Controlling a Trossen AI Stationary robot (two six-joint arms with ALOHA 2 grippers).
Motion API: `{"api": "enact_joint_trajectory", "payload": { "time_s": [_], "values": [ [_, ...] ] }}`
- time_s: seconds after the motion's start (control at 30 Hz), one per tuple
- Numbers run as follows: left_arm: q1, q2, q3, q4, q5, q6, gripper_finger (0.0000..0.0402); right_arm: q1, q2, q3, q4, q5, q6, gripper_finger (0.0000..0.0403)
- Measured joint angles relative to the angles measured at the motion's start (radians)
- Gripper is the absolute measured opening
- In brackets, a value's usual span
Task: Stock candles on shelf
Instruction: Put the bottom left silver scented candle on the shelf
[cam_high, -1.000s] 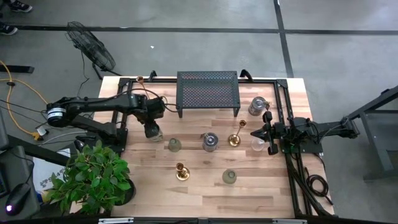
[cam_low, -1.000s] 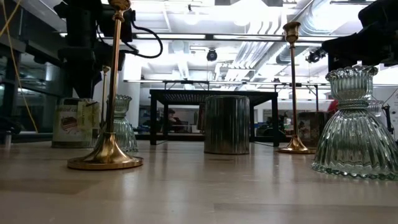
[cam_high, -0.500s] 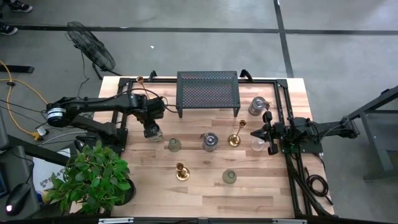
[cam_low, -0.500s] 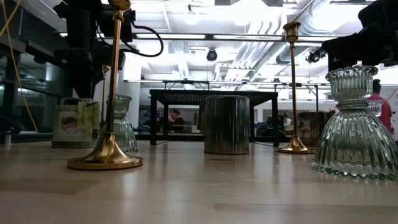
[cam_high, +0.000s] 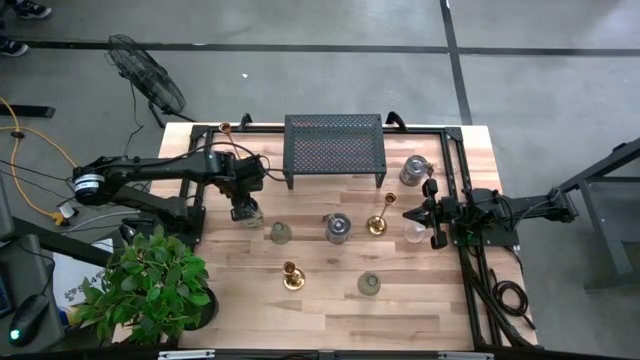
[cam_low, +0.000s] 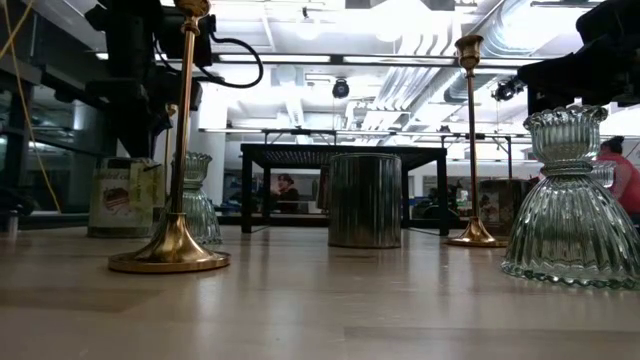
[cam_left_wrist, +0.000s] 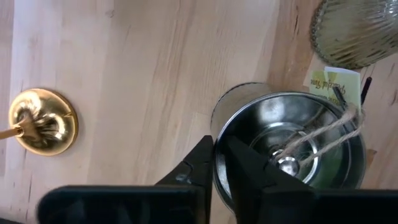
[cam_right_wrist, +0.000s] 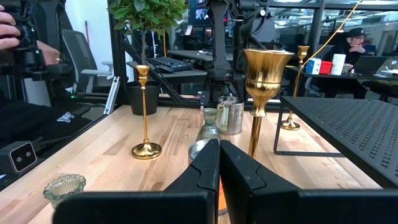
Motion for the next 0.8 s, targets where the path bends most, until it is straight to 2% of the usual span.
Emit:
{"api": "enact_joint_trajectory", "payload": {
  "time_s": [0.1, 0.33, 0.57, 0.67, 0.8],
  "values": [
    [0.000, 0.000, 0.000, 0.001, 0.000, 0.007, 0.0006, 0.000, 0.000, 0.000, 0.000, 0.000, 0.000, 0.0003],
    [-0.002, 0.001, 0.000, 0.002, 0.006, 0.010, 0.0003, 0.000, 0.000, 0.000, 0.000, 0.000, 0.000, 0.0003],
    [-0.002, 0.002, 0.002, 0.003, 0.058, 0.015, 0.0001, 0.000, 0.000, 0.000, 0.000, 0.000, 0.000, 0.0003],
    [-0.002, 0.006, 0.022, -0.020, 0.099, 0.005, 0.0001, 0.000, 0.000, 0.000, 0.000, 0.000, 0.000, 0.0003],
    [-0.002, 0.007, 0.061, -0.045, 0.095, -0.002, 0.0000, 0.000, 0.000, 0.000, 0.000, 0.000, 0.000, 0.0003]
  ]
}}
